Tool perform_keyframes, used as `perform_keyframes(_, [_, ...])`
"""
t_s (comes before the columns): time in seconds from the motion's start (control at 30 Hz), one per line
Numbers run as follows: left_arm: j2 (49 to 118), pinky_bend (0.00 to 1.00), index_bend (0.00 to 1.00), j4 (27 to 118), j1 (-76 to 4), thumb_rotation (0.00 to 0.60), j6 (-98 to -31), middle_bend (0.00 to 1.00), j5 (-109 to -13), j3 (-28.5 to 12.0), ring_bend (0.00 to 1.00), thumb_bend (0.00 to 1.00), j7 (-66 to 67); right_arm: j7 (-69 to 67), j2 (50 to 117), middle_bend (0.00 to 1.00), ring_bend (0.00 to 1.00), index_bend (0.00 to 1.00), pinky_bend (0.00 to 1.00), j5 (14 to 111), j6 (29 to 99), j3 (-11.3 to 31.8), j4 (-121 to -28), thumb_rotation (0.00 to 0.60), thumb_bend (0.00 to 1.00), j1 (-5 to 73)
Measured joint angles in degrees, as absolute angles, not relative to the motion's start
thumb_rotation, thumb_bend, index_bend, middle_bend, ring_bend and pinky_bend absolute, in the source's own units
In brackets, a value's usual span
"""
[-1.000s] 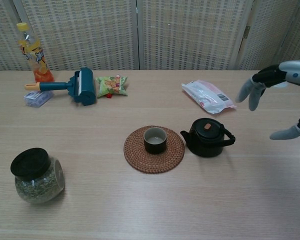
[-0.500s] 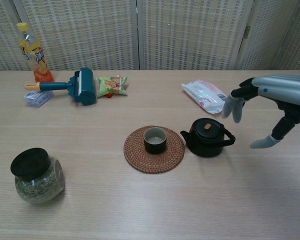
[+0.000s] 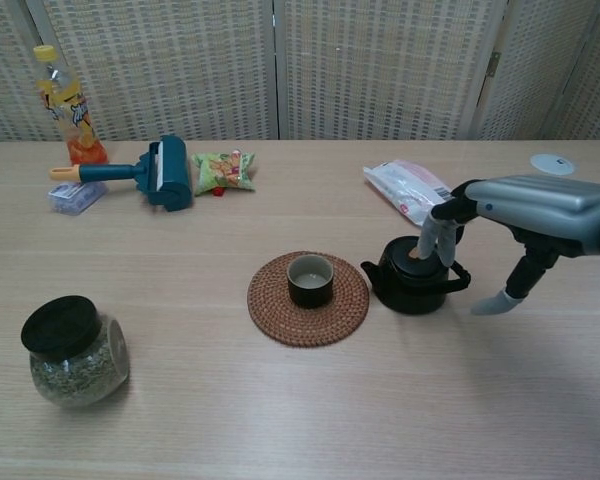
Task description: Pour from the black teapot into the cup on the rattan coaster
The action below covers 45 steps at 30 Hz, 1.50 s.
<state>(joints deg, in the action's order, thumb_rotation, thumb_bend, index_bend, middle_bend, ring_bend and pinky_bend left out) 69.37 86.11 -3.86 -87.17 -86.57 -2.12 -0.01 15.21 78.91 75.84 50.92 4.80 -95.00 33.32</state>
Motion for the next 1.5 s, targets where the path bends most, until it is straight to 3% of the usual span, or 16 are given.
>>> perform_keyframes(0.27, [69.47, 0.22, 0.34, 85.74, -3.82, 0.6, -87.08, 0.29, -86.6, -2.04, 0.3, 0.18, -0.53, 13.75, 80.04, 0.42, 0.3, 0.38, 0.0, 74.94, 51.45, 4.88, -94.83, 0.582, 0.0, 33.62])
perform_keyframes(0.47, [69.39, 0.22, 0.34, 85.42, -3.73, 0.6, -87.05, 0.29, -86.64, -1.92, 0.3, 0.18, -1.13, 13.6, 80.34, 0.43, 0.3, 0.4, 0.0, 74.11, 51.73, 4.75, -94.69, 0.323, 0.0, 33.79])
perform_keyframes(0.57, [69.45, 0.22, 0.34, 85.3, -3.74, 0.6, -87.0, 0.29, -86.71, -1.87, 0.3, 0.18, -1.31, 14.48, 80.63, 0.44, 0.31, 0.41, 0.0, 73.84, 52.12, 4.61, -94.45, 0.265, 0.0, 33.87])
perform_keyframes(1.5, [70.03, 0.22, 0.34, 83.89, -3.25, 0.6, -87.44, 0.29, -86.59, -1.82, 0.3, 0.18, -2.71, 24.94, 83.59, 0.47, 0.37, 0.45, 0.0, 65.9, 51.98, 3.45, -93.91, 0.258, 0.0, 36.2])
